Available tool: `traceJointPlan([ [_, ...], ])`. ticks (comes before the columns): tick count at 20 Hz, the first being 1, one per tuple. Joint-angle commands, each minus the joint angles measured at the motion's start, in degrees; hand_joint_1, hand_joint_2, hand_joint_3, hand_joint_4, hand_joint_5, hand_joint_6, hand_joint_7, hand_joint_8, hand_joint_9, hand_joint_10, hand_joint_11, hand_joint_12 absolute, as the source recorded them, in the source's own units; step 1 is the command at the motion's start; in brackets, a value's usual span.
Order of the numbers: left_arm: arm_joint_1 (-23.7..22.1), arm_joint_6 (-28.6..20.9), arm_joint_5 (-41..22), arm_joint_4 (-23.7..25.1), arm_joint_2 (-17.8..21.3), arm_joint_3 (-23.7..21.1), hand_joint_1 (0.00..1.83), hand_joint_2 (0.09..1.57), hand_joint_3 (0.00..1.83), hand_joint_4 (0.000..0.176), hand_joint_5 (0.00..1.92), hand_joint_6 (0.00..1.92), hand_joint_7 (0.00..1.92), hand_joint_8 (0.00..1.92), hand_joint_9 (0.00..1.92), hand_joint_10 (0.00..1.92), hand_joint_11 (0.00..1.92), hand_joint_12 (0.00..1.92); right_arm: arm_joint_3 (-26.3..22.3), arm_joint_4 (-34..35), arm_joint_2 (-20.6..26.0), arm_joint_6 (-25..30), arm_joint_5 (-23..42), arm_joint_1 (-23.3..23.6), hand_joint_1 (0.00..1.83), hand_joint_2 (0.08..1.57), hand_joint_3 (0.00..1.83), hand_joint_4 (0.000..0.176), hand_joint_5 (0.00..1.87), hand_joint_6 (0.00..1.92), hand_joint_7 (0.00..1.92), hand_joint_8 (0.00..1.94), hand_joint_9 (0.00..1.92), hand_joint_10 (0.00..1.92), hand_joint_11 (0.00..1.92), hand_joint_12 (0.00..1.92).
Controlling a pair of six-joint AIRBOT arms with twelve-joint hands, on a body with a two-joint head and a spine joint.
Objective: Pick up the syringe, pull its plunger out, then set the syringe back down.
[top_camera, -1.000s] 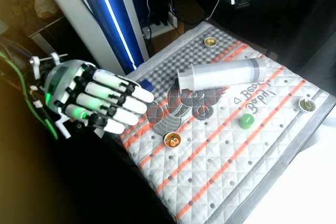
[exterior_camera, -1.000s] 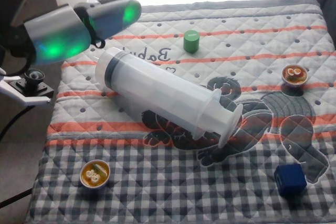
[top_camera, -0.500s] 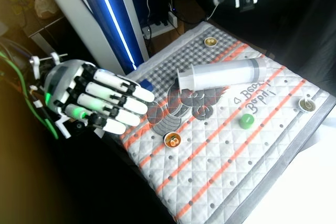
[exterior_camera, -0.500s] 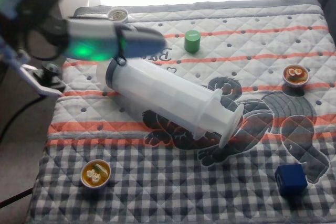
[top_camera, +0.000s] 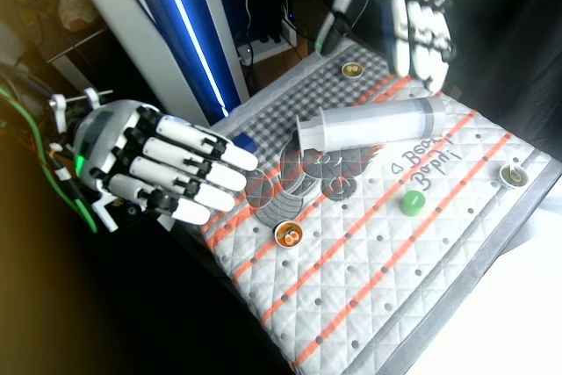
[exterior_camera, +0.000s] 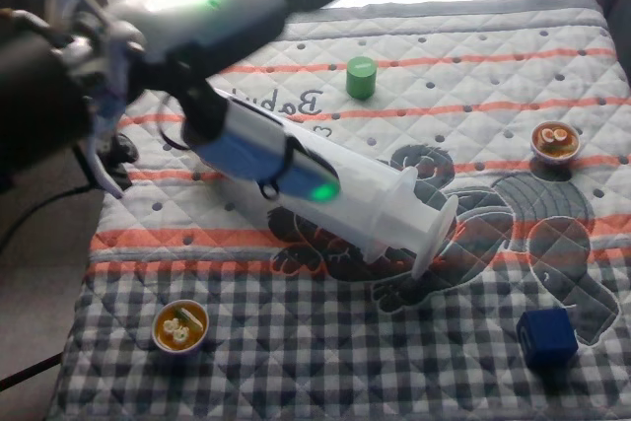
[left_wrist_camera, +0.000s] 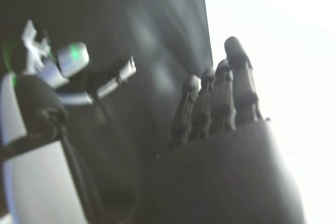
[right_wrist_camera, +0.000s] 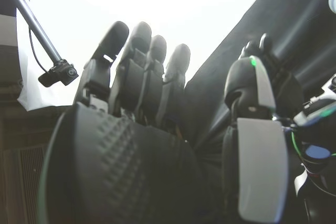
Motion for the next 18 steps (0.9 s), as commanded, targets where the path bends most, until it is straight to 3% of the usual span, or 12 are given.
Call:
traceJointPlan([
  [1, -0.7, 0.3, 2.5, 1.8, -0.9, 0.3, 1.01, 0.72, 0.0, 0.0, 0.09, 0.01, 0.06, 0.01, 0.0, 0.0, 0.0, 0.0, 0.3, -0.8, 0.1, 0.0, 6.6, 0.4, 1.0, 1.12, 0.0, 0.0, 0.64, 0.02, 0.54, 0.01, 0.49, 0.08, 0.0, 1.3],
  [2, -0.2, 0.3, 1.3, 1.8, -1.8, 0.9, 1.01, 0.72, 0.0, 0.0, 0.09, 0.01, 0.06, 0.01, 0.0, 0.0, 0.0, 0.0, 0.3, -0.9, 0.1, 0.0, 6.6, 0.5, 1.0, 1.12, 0.0, 0.0, 0.64, 0.02, 0.55, 0.01, 0.49, 0.08, 0.0, 1.31],
  [3, 0.5, 0.3, 0.8, 1.8, -2.4, 1.2, 1.07, 0.74, 0.0, 0.0, 0.12, 0.0, 0.05, 0.01, 0.0, 0.0, 0.0, 0.26, 0.3, -1.0, 0.1, 0.2, 6.6, 0.6, 0.98, 1.1, 0.0, 0.0, 0.66, 0.03, 0.57, 0.02, 0.51, 0.09, 0.0, 1.33],
  [6, 1.8, 0.2, -1.5, 1.8, -4.9, 3.0, 0.92, 0.68, 0.0, 0.001, 0.11, 0.0, 0.06, 0.0, 0.0, 0.0, 0.0, 0.15, 0.3, -1.2, 0.2, 0.6, 6.6, 0.7, 0.99, 1.07, 0.0, 0.0, 0.7, 0.04, 0.58, 0.01, 0.54, 0.1, 0.0, 1.34],
  [7, 2.0, 0.1, -2.4, 1.8, -6.0, 4.2, 0.89, 0.67, 0.0, 0.031, 0.1, 0.0, 0.06, 0.0, 0.01, 0.0, 0.0, 0.24, 0.3, -1.3, 0.2, 0.8, 6.6, 0.8, 1.0, 1.07, 0.0, 0.0, 0.7, 0.04, 0.57, 0.01, 0.54, 0.1, 0.0, 1.33],
  [9, 2.1, -0.1, -4.2, 0.9, -8.0, 6.8, 0.87, 0.69, 0.0, 0.053, 0.11, 0.0, 0.07, 0.0, 0.02, 0.0, 0.0, 0.41, 0.3, -1.6, 0.2, 1.1, 6.6, 1.0, 1.01, 1.06, 0.0, 0.0, 0.69, 0.03, 0.57, 0.01, 0.54, 0.09, 0.0, 1.3],
  [11, 2.4, -0.1, -5.8, -0.2, -9.6, 8.9, 0.9, 0.75, 0.02, 0.031, 0.09, 0.0, 0.03, 0.0, 0.03, 0.0, 0.0, 0.5, 0.3, -1.7, 0.2, 1.2, 6.6, 1.2, 0.98, 1.06, 0.0, 0.0, 0.7, 0.03, 0.57, 0.01, 0.55, 0.09, 0.01, 1.33],
  [14, 3.1, -0.2, -8.8, -1.4, -11.3, 11.2, 0.92, 0.75, 0.01, 0.035, 0.17, 0.01, 0.1, 0.01, 0.03, 0.0, 0.0, 0.42, 0.3, -1.9, 0.2, 1.4, 6.8, 1.3, 1.07, 1.07, 0.0, 0.0, 0.72, 0.03, 0.56, 0.0, 0.52, 0.06, 0.0, 1.24],
  [15, 3.3, -0.2, -9.6, -1.6, -11.5, 11.5, 0.95, 0.77, 0.01, 0.0, 0.22, 0.02, 0.16, 0.01, 0.1, 0.02, 0.0, 0.67, 0.3, -2.0, 0.2, 1.4, 6.9, 1.4, 1.08, 1.07, 0.0, 0.0, 0.72, 0.03, 0.56, 0.0, 0.52, 0.05, 0.0, 1.23],
  [16, 3.6, -0.2, -10.8, -1.5, -11.7, 11.8, 0.9, 0.79, 0.01, 0.03, 0.28, 0.01, 0.21, 0.0, 0.13, 0.02, 0.0, 0.68, 0.3, -2.0, 0.2, 1.6, 7.0, 1.4, 1.09, 1.08, 0.0, 0.0, 0.72, 0.02, 0.56, 0.0, 0.52, 0.05, 0.0, 1.2],
  [17, 3.7, -0.2, -11.4, -1.3, -11.9, 12.0, 0.9, 0.79, 0.01, 0.03, 0.28, 0.01, 0.21, 0.0, 0.13, 0.02, 0.0, 0.68, 0.3, -2.1, 0.2, 1.7, 7.1, 1.4, 1.09, 1.08, 0.0, 0.0, 0.72, 0.02, 0.56, 0.0, 0.52, 0.05, 0.0, 1.2],
  [18, 3.9, -0.2, -12.0, -1.3, -12.3, 12.3, 0.98, 0.83, 0.02, 0.055, 0.42, 0.03, 0.34, 0.02, 0.22, 0.04, 0.0, 0.88, 0.4, -2.1, 0.2, 1.9, 7.2, 1.4, 1.08, 1.08, 0.0, 0.0, 0.73, 0.03, 0.57, 0.01, 0.53, 0.05, 0.0, 1.2],
])
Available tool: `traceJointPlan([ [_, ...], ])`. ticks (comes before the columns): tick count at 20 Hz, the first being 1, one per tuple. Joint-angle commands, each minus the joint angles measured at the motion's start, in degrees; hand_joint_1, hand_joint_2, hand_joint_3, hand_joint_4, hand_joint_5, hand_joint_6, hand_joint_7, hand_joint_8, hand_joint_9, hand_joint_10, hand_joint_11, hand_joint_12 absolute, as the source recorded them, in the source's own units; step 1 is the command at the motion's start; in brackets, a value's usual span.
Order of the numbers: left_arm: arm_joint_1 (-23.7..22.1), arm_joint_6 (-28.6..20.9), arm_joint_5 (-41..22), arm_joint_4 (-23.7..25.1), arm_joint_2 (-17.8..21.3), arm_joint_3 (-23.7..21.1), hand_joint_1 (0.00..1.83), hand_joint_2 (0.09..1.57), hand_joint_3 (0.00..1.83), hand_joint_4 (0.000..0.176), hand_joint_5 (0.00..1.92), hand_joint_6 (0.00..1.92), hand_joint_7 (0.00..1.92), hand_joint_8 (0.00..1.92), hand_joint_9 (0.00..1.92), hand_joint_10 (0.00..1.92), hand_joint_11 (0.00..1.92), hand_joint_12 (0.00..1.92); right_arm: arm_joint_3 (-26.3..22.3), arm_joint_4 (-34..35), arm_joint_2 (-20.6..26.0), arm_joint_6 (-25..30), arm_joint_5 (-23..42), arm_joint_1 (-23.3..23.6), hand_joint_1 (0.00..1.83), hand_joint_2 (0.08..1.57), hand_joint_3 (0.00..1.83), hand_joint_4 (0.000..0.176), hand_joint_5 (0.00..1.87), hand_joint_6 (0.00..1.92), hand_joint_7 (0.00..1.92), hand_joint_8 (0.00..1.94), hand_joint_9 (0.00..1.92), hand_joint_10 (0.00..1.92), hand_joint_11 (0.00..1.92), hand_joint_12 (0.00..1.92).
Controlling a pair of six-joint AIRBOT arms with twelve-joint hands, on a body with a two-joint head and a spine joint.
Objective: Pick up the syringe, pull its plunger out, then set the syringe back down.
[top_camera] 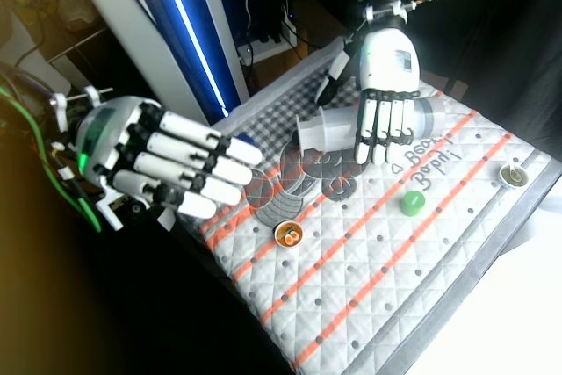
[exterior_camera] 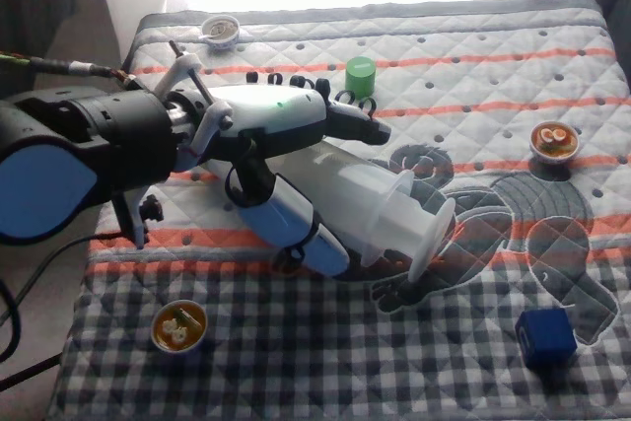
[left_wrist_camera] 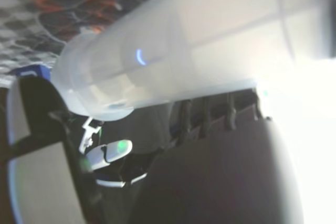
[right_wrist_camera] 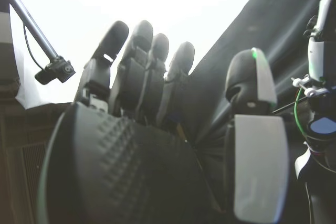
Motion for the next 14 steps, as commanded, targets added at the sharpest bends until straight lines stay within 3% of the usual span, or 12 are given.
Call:
traceJointPlan([
  [1, 0.2, -0.7, 2.1, 0.4, -0.6, 0.3, 1.04, 0.86, 0.02, 0.053, 0.51, 0.04, 0.42, 0.02, 0.29, 0.06, 0.0, 1.12, 0.3, -0.8, 0.2, 0.3, 7.1, 0.6, 1.07, 1.08, 0.0, 0.0, 0.74, 0.03, 0.58, 0.01, 0.53, 0.05, 0.0, 1.21],
  [2, 0.3, -0.7, 1.2, 0.0, -1.6, 1.4, 1.15, 0.96, 0.03, 0.009, 0.66, 0.05, 0.56, 0.03, 0.44, 0.1, 0.0, 1.39, 0.3, -0.8, 0.2, 0.5, 7.2, 0.6, 1.08, 1.08, 0.0, 0.0, 0.74, 0.03, 0.61, 0.02, 0.55, 0.05, 0.02, 1.22],
  [3, 0.4, -0.7, 1.1, -0.2, -1.9, 1.8, 1.21, 1.03, 0.03, 0.0, 0.75, 0.06, 0.68, 0.04, 0.59, 0.17, 0.03, 1.54, 0.4, -0.8, 0.2, 0.6, 7.3, 0.6, 1.07, 1.08, 0.0, 0.0, 0.74, 0.02, 0.62, 0.02, 0.56, 0.06, 0.01, 1.22],
  [4, 0.6, -0.7, 1.6, -0.8, -1.9, 1.9, 1.32, 1.11, 0.02, 0.0, 0.9, 0.85, 0.87, 0.82, 0.78, 1.08, 0.34, 1.56, 0.4, -0.8, 0.2, 0.6, 7.3, 0.6, 1.06, 1.07, 0.0, 0.0, 0.75, 0.03, 0.63, 0.02, 0.57, 0.06, 0.02, 1.22],
  [5, 0.9, -0.7, 3.1, -1.6, -1.4, 1.6, 1.34, 1.16, 0.01, 0.0, 0.91, 1.07, 0.87, 1.06, 0.73, 1.37, 0.3, 1.67, 0.4, -0.8, 0.2, 0.6, 7.3, 0.6, 1.05, 1.07, 0.0, 0.0, 0.74, 0.02, 0.63, 0.02, 0.58, 0.06, 0.03, 1.22],
  [7, 0.7, -0.7, 7.3, -3.4, 0.4, 0.1, 1.36, 1.17, 0.0, 0.0, 0.83, 1.15, 0.92, 1.13, 0.72, 1.45, 0.2, 1.7, 0.3, -0.8, 0.3, 0.7, 7.3, 0.6, 1.11, 1.08, 0.0, 0.0, 0.75, 0.02, 0.63, 0.02, 0.57, 0.05, 0.02, 1.2],
  [9, 0.4, -0.7, 14.3, -5.5, 3.2, -2.4, 1.35, 1.18, 0.0, 0.0, 0.85, 1.05, 0.87, 1.23, 0.74, 1.52, 0.42, 1.77, 0.3, -0.8, 0.3, 0.8, 7.3, 0.5, 1.14, 1.07, 0.0, 0.0, 0.78, 0.03, 0.61, 0.01, 0.55, 0.04, 0.02, 1.19],
  [11, 0.2, -0.6, 19.6, -6.1, 5.5, -4.7, 1.35, 1.18, 0.0, 0.0, 0.79, 1.25, 0.86, 1.14, 0.75, 1.46, 0.52, 1.63, 0.3, -0.8, 0.3, 0.9, 7.3, 0.4, 1.13, 1.06, 0.0, 0.0, 0.79, 0.03, 0.63, 0.01, 0.57, 0.04, 0.06, 1.14],
  [12, 0.3, -0.6, 24.8, -6.7, 7.3, -6.5, 1.35, 1.19, 0.0, 0.0, 0.77, 1.19, 0.83, 1.25, 0.75, 1.49, 0.57, 1.64, 0.3, -0.7, 0.3, 0.9, 7.2, 0.3, 1.11, 1.05, 0.0, 0.0, 0.79, 0.03, 0.64, 0.01, 0.59, 0.05, 0.08, 1.15],
  [14, 0.7, -0.6, 30.6, -7.0, 9.3, -8.9, 1.35, 1.21, 0.0, 0.0, 0.71, 1.24, 0.82, 1.28, 0.75, 1.52, 0.59, 1.7, 0.3, -0.7, 0.2, 0.9, 7.2, 0.3, 1.09, 1.04, 0.0, 0.0, 0.75, 0.01, 0.63, 0.0, 0.59, 0.03, 0.06, 1.18],
])
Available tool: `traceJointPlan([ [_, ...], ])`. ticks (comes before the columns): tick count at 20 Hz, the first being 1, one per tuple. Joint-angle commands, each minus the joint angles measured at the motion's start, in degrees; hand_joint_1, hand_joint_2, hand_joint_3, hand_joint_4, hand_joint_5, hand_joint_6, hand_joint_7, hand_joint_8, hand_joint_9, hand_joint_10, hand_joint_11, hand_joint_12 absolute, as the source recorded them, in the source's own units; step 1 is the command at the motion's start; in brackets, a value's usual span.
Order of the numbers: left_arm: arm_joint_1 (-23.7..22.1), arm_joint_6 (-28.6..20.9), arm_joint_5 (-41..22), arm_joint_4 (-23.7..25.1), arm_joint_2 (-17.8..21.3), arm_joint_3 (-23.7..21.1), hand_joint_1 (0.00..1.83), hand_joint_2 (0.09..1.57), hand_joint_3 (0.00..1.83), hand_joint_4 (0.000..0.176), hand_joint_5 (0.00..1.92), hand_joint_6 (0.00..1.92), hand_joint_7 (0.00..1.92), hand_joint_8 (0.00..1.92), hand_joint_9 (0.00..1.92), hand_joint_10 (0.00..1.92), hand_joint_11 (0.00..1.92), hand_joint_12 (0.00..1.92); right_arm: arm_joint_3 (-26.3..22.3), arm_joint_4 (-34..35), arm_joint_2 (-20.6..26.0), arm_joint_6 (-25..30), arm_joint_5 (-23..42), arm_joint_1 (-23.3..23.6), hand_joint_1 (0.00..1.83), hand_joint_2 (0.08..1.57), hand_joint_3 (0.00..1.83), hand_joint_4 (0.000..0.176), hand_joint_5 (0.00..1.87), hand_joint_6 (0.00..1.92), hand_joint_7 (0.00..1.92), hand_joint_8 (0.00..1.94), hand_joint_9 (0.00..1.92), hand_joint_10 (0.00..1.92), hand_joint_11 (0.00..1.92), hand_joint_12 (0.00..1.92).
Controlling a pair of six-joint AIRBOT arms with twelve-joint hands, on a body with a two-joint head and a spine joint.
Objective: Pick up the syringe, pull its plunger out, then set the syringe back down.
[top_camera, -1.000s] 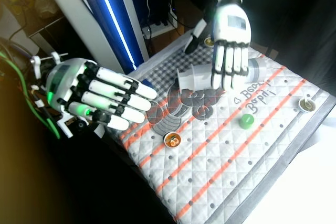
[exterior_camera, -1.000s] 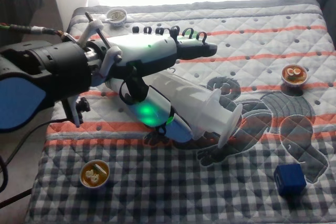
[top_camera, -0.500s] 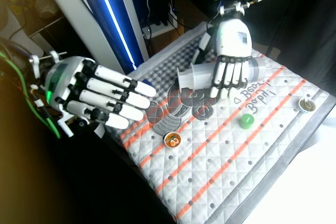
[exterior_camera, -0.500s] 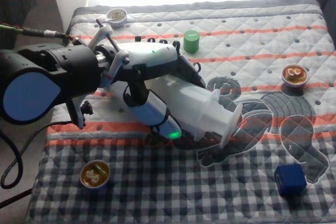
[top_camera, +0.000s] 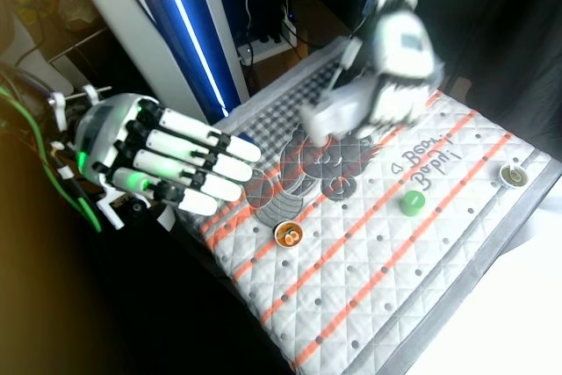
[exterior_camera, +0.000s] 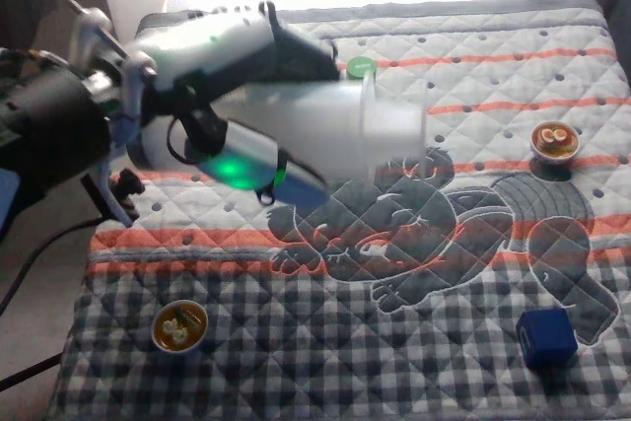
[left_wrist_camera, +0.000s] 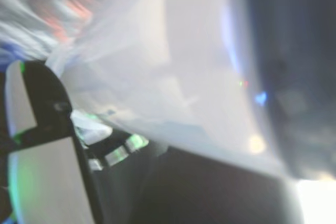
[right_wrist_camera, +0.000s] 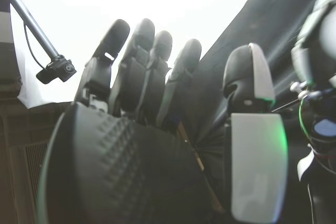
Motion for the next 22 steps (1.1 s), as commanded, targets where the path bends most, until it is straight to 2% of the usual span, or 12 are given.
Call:
traceJointPlan([
  [1, -0.3, -0.5, 12.7, 0.6, 0.7, -0.8, 1.35, 1.21, 0.0, 0.0, 0.71, 1.24, 0.81, 1.3, 0.73, 1.54, 0.54, 1.76, 0.2, -0.7, 0.2, 0.4, 6.7, 0.3, 1.07, 1.04, 0.0, 0.0, 0.74, 0.0, 0.62, 0.0, 0.59, 0.03, 0.04, 1.2],
  [3, 0.2, -0.4, 18.7, 1.2, 2.2, -3.0, 1.35, 1.21, 0.0, 0.0, 0.77, 1.22, 0.81, 1.29, 0.71, 1.53, 0.45, 1.81, 0.2, -0.7, 0.2, 0.4, 6.4, 0.3, 1.07, 1.04, 0.0, 0.0, 0.73, 0.0, 0.61, 0.0, 0.58, 0.02, 0.03, 1.22],
  [6, 0.1, -0.4, 22.6, 3.0, 3.6, -5.0, 1.37, 1.15, 0.0, 0.0, 0.82, 1.07, 0.95, 1.08, 0.87, 1.36, 0.77, 1.64, 0.3, -0.7, 0.1, 0.4, 5.8, 0.4, 0.92, 0.98, 0.0, 0.002, 0.5, 0.0, 0.42, 0.0, 0.48, 0.0, 0.0, 1.21],
  [9, -0.4, -0.4, 23.1, 3.9, 3.8, -5.3, 1.38, 1.12, 0.0, 0.0, 0.87, 1.02, 1.01, 0.98, 0.92, 1.25, 0.82, 1.55, 0.6, -1.0, -0.6, 0.4, 4.9, 1.4, 0.91, 0.89, 0.0, 0.045, 0.31, 0.0, 0.28, 0.0, 0.33, 0.0, 0.0, 1.0],
  [11, -0.5, -0.4, 23.5, 4.1, 3.7, -5.4, 1.38, 1.12, 0.0, 0.0, 0.9, 1.05, 0.99, 0.99, 0.89, 1.26, 0.74, 1.58, 1.6, -2.4, -2.4, 0.5, 3.1, 4.3, 0.91, 0.83, 0.0, 0.048, 0.24, 0.0, 0.23, 0.0, 0.27, 0.0, 0.0, 0.89],
  [12, -0.5, -0.4, 23.7, 4.0, 3.7, -5.4, 1.26, 1.12, 0.0, 0.0, 0.91, 1.02, 1.02, 1.03, 0.88, 1.1, 0.66, 1.67, 2.4, -3.0, -3.4, 1.0, 1.9, 5.7, 0.82, 0.81, 0.0, 0.08, 0.24, 0.0, 0.21, 0.0, 0.24, 0.0, 0.0, 0.81],
  [13, -0.4, -0.4, 24.0, 4.0, 3.6, -5.4, 1.24, 1.13, 0.0, 0.0, 0.9, 1.01, 1.01, 1.08, 0.88, 1.08, 0.64, 1.71, 3.9, -4.0, -5.2, 2.7, 0.0, 7.5, 0.76, 0.8, 0.0, 0.085, 0.23, 0.0, 0.18, 0.0, 0.21, 0.0, 0.0, 0.75],
  [15, -0.5, -0.4, 24.1, 4.2, 3.4, -5.4, 1.25, 1.12, 0.0, 0.0, 0.89, 1.02, 1.05, 1.03, 0.94, 0.98, 0.71, 1.57, 6.1, -5.2, -7.6, 5.7, -2.2, 9.5, 0.69, 0.83, 0.0, 0.067, 0.24, 0.0, 0.21, 0.0, 0.24, 0.01, 0.0, 0.9],
  [16, -0.6, -0.4, 24.1, 4.2, 3.3, -5.4, 1.35, 1.13, 0.0, 0.0, 0.85, 1.04, 1.01, 1.01, 0.88, 1.24, 0.72, 1.56, 6.9, -5.6, -8.6, 6.5, -3.4, 10.5, 0.63, 0.85, 0.01, 0.025, 0.22, 0.0, 0.18, 0.0, 0.21, 0.0, 0.0, 1.08],
  [17, -0.6, -0.4, 24.2, 4.2, 3.0, -5.3, 1.37, 1.14, 0.0, 0.0, 0.82, 1.06, 0.99, 1.03, 0.86, 1.32, 0.72, 1.6, 7.4, -5.8, -9.3, 6.8, -4.3, 11.3, 0.65, 0.87, 0.01, 0.015, 0.21, 0.0, 0.18, 0.0, 0.19, 0.0, 0.0, 1.14],
  [18, -0.6, -0.4, 24.2, 4.2, 2.8, -5.0, 1.26, 1.14, 0.0, 0.0, 0.86, 1.04, 0.99, 1.11, 0.82, 1.17, 0.6, 1.67, 7.6, -5.9, -9.9, 6.9, -4.6, 11.8, 0.61, 0.88, 0.01, 0.0, 0.2, 0.0, 0.16, 0.0, 0.2, 0.0, 0.0, 1.13],
  [22, -0.6, -0.4, 23.9, 2.9, 1.5, -3.6, 1.22, 1.16, 0.0, 0.0, 0.87, 1.08, 0.94, 1.19, 0.79, 1.18, 0.54, 1.74, 8.2, -6.5, -11.8, 7.3, -5.5, 14.0, 0.6, 0.93, 0.02, 0.0, 0.26, 0.02, 0.19, 0.01, 0.21, 0.02, 0.0, 0.87],
])
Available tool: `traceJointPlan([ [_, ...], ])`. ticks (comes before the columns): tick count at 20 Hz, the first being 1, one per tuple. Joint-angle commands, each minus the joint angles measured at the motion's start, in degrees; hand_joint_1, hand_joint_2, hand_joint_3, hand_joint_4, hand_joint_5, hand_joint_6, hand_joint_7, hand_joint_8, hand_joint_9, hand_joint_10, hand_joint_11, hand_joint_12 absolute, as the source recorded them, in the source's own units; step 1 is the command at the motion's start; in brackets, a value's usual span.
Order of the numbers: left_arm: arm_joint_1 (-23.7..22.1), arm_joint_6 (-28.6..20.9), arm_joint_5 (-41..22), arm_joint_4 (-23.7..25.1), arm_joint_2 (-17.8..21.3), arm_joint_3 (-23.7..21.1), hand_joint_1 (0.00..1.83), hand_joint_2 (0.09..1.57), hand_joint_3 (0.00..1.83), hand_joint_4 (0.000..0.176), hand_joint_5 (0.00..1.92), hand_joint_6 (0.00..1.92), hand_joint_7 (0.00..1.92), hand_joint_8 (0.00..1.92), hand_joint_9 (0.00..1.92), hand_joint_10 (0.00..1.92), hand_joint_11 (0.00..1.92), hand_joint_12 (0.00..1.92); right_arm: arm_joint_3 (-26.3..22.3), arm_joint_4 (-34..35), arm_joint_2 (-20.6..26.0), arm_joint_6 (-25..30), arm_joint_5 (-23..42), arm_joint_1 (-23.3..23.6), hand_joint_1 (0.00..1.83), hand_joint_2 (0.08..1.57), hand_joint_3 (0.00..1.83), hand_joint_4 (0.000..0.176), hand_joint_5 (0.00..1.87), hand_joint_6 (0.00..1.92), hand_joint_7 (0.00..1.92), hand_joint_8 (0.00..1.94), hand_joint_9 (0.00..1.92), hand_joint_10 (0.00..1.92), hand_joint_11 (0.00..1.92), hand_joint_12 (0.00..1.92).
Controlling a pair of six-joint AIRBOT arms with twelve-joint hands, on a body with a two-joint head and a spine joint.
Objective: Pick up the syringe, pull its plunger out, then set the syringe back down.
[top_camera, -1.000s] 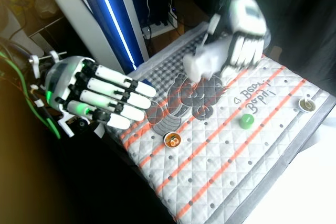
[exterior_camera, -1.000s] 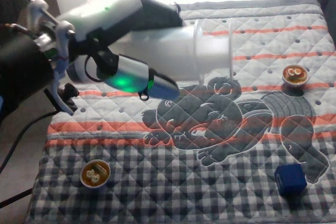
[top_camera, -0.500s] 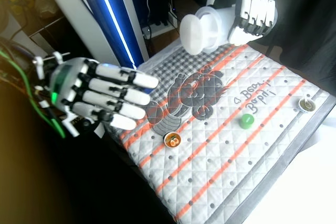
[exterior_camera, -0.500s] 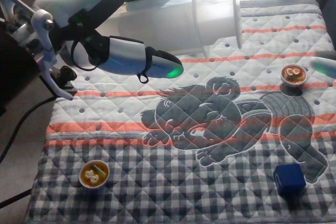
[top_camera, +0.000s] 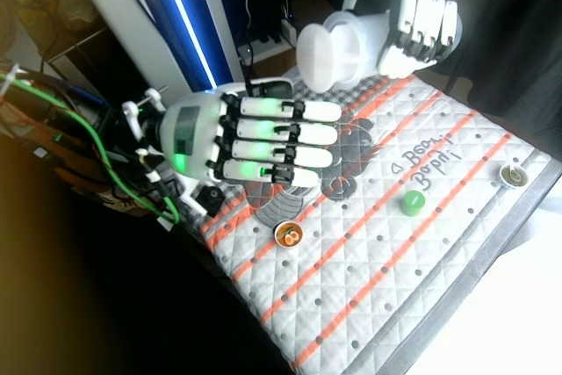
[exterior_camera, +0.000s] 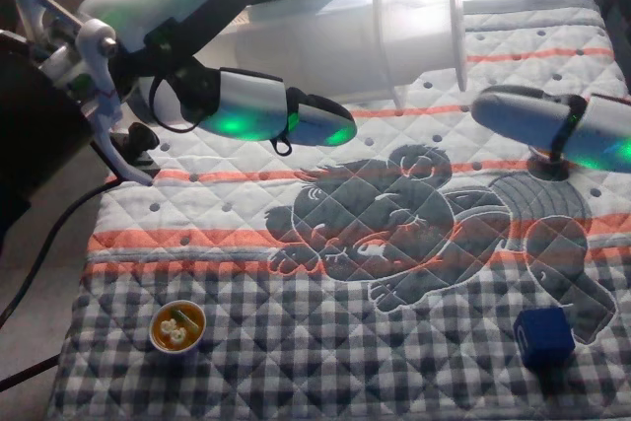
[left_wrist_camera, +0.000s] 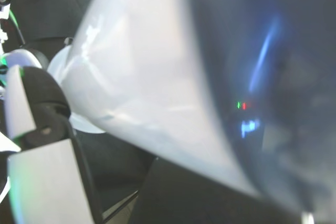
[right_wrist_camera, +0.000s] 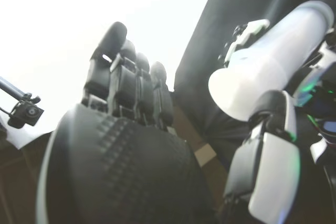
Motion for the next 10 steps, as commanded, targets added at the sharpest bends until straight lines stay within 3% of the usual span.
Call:
traceJointPlan([
  [1, -1.3, -0.4, 8.1, 1.0, -0.3, 0.4, 1.23, 1.15, 0.0, 0.0, 0.89, 1.03, 0.97, 1.16, 0.82, 1.18, 0.57, 1.73, 0.5, -2.1, -0.6, 1.4, 6.3, 0.9, 0.61, 0.96, 0.03, 0.0, 0.28, 0.03, 0.2, 0.01, 0.22, 0.02, 0.0, 0.97],
  [3, -1.5, -0.4, 7.4, 0.7, -1.0, 1.0, 1.23, 1.14, 0.0, 0.0, 0.88, 1.04, 0.99, 1.14, 0.87, 1.12, 0.61, 1.7, 1.7, -3.1, -1.6, 4.1, 6.1, 1.4, 0.58, 0.99, 0.02, 0.0, 0.28, 0.02, 0.25, 0.01, 0.29, 0.05, 0.0, 1.12],
  [5, -1.6, -0.4, 7.0, 0.4, -1.8, 1.8, 1.22, 1.15, 0.0, 0.0, 0.86, 1.08, 0.96, 1.16, 0.85, 1.08, 0.6, 1.69, 1.8, -4.3, -2.1, 4.7, 5.5, 1.8, 0.43, 1.14, 0.05, 0.009, 0.31, 0.02, 0.28, 0.01, 0.29, 0.04, 0.0, 0.98],
  [6, -1.7, -0.4, 6.7, 0.2, -2.1, 2.1, 1.22, 1.16, 0.0, 0.0, 0.86, 1.08, 0.95, 1.19, 0.87, 1.13, 0.66, 1.66, 1.8, -4.9, -2.3, 5.0, 5.2, 1.9, 0.37, 1.18, 0.04, 0.009, 0.29, 0.01, 0.26, 0.0, 0.26, 0.02, 0.0, 0.93],
  [7, -1.8, -0.5, 6.3, -0.1, -2.4, 2.5, 1.33, 1.16, 0.0, 0.0, 0.83, 1.11, 0.92, 1.17, 0.82, 1.35, 0.66, 1.64, 1.8, -5.7, -2.5, 5.5, 4.8, 2.0, 0.25, 1.21, 0.04, 0.002, 0.27, 0.0, 0.22, 0.0, 0.24, 0.01, 0.0, 0.93],
  [8, -1.8, -0.5, 6.1, -0.2, -2.5, 2.7, 1.35, 1.17, 0.0, 0.0, 0.81, 1.11, 0.89, 1.23, 0.78, 1.42, 0.65, 1.67, 1.8, -6.2, -2.6, 5.6, 4.5, 2.2, 0.15, 1.28, 0.05, 0.0, 0.24, 0.0, 0.22, 0.0, 0.26, 0.02, 0.0, 1.07],
  [9, -1.8, -0.5, 5.9, -0.4, -2.7, 2.9, 1.24, 1.17, 0.0, 0.0, 0.84, 1.08, 0.91, 1.27, 0.8, 1.31, 0.62, 1.71, 1.8, -6.6, -2.8, 5.6, 4.0, 2.6, 0.35, 1.29, 0.02, 0.0, 0.27, 0.02, 0.32, 0.03, 0.38, 0.07, 0.0, 1.29],
  [10, -1.8, -0.5, 5.9, -0.5, -2.8, 2.9, 1.24, 1.17, 0.0, 0.0, 0.84, 1.08, 0.91, 1.27, 0.8, 1.31, 0.62, 1.71, 2.0, -6.8, -3.1, 5.6, 3.7, 2.9, 0.35, 1.29, 0.02, 0.0, 0.27, 0.02, 0.32, 0.03, 0.38, 0.07, 0.0, 1.29],
])
